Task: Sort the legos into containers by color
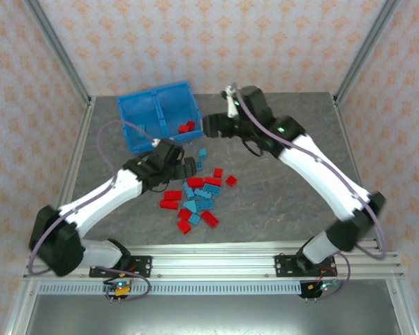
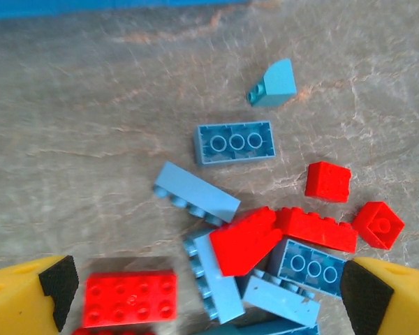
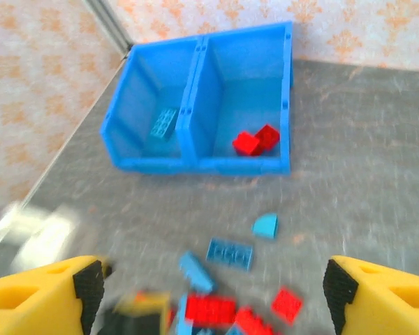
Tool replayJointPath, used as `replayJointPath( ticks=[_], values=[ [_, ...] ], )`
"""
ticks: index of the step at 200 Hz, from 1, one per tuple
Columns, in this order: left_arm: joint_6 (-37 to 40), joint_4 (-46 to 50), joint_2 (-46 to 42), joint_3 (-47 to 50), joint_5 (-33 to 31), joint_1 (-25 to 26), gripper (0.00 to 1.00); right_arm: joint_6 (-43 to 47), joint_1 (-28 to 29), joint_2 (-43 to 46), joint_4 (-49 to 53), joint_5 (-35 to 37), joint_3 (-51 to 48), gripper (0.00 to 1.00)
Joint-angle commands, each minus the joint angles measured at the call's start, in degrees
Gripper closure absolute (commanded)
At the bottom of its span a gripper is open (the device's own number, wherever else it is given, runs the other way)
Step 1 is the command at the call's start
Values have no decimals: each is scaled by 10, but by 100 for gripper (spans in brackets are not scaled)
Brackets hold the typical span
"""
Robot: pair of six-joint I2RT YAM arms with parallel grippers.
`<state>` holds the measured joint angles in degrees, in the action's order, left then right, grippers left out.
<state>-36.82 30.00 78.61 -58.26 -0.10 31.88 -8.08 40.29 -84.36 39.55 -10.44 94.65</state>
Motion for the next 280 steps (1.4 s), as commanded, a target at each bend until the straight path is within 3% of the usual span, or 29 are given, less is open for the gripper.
replayJointPath(
  ticks=[1,31,63,122,206,243,280],
  values=[
    [-27,-5,81,-69,22,-6,0,-29,-3,55,75,-19,-103,10],
    [8,-6,192,-132,10,-6,0,-79,-3,135,91,2,-190,5],
    [41,29,284,-201,-23,-9,0,-109,-3,162,84,14,-224,3],
    [37,33,353,-215,-43,-11,5,-120,-3,170,104,25,-220,3],
    [22,10,346,-179,-34,-13,44,-146,-3,208,112,0,-235,3],
    [43,39,270,-199,-51,-27,47,-161,-3,231,104,-6,-237,3],
    [98,71,204,-245,-65,-92,47,-163,-3,237,90,-4,-242,3]
  ],
)
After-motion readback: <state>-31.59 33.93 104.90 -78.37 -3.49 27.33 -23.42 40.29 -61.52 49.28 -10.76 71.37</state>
